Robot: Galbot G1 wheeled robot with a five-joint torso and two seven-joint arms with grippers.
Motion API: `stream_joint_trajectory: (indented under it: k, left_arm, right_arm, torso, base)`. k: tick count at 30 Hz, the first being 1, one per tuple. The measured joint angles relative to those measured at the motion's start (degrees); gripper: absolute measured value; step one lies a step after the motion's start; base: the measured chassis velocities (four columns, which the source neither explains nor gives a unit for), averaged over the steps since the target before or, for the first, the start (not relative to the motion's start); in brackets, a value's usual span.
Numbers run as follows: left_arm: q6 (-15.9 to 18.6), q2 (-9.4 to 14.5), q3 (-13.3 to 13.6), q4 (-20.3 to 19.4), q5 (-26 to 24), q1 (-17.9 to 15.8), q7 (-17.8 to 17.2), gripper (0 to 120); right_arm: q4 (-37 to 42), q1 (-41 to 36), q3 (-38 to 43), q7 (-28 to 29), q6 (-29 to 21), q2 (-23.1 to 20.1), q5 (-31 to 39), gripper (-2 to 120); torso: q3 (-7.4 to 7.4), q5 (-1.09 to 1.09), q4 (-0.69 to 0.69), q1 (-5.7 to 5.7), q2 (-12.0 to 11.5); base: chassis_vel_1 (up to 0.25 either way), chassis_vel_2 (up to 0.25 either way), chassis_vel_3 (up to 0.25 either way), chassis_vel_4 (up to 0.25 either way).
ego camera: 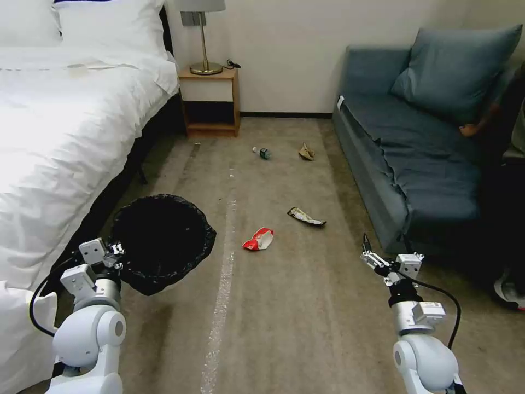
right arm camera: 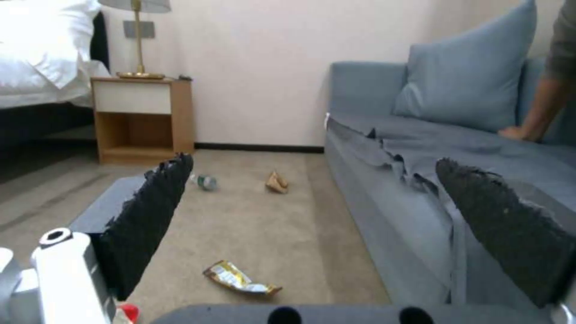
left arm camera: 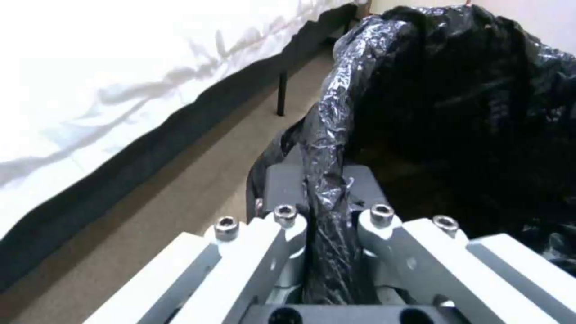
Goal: Pick up the trash bin, then pick up the garbage on the floor and place it into the trash bin.
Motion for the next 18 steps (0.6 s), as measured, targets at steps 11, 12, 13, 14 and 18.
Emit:
stream_joint_trajectory:
  k: [11, 12, 13, 14, 18]
  left_arm:
    - [0.0, -0.2, 0.5, -0.2, 0.7, -0.1, -0.2, 5]
    - [0.1, -0.2, 0.5, -0.2, 0.8, -0.2, -0.2, 5]
    - [0.2, -0.2, 0.6, -0.3, 0.8, -0.2, -0.3, 5]
    - [0.2, -0.2, 0.6, -0.3, 0.8, -0.2, -0.3, 5]
    - [0.4, -0.6, 1.2, -0.4, 1.0, -0.4, -0.3, 5]
  right_arm:
    - [0.2, -0.1, 0.0, -3.1, 1.2, -0.3, 2.7, 100]
    - [0.2, -0.1, 0.0, -3.0, 1.5, -0.3, 2.9, 100]
    - [0.2, 0.0, 0.0, -3.1, 2.2, -0.3, 3.1, 100]
    - [0.2, 0.0, 0.0, -3.1, 2.2, -0.3, 3.1, 100]
    - [-0.2, 0.2, 0.0, -3.7, 3.5, 0.0, 2.5, 100]
  torso:
    - [0.00, 0.00, 0.00, 0.00, 0.0]
    - [0.00, -0.01, 0.00, 0.00, 0.0]
    - [0.00, 0.00, 0.00, 0.00, 0.0]
    - [0.00, 0.00, 0.00, 0.00, 0.0]
    - [0.00, 0.00, 0.00, 0.00, 0.0]
  base:
    - [0.000, 0.000, 0.000, 0.000]
    - [0.000, 0.000, 0.000, 0.000]
    - [0.000, 0.000, 0.000, 0.000]
    - [0.000, 0.000, 0.000, 0.000]
    - [0.000, 0.000, 0.000, 0.000]
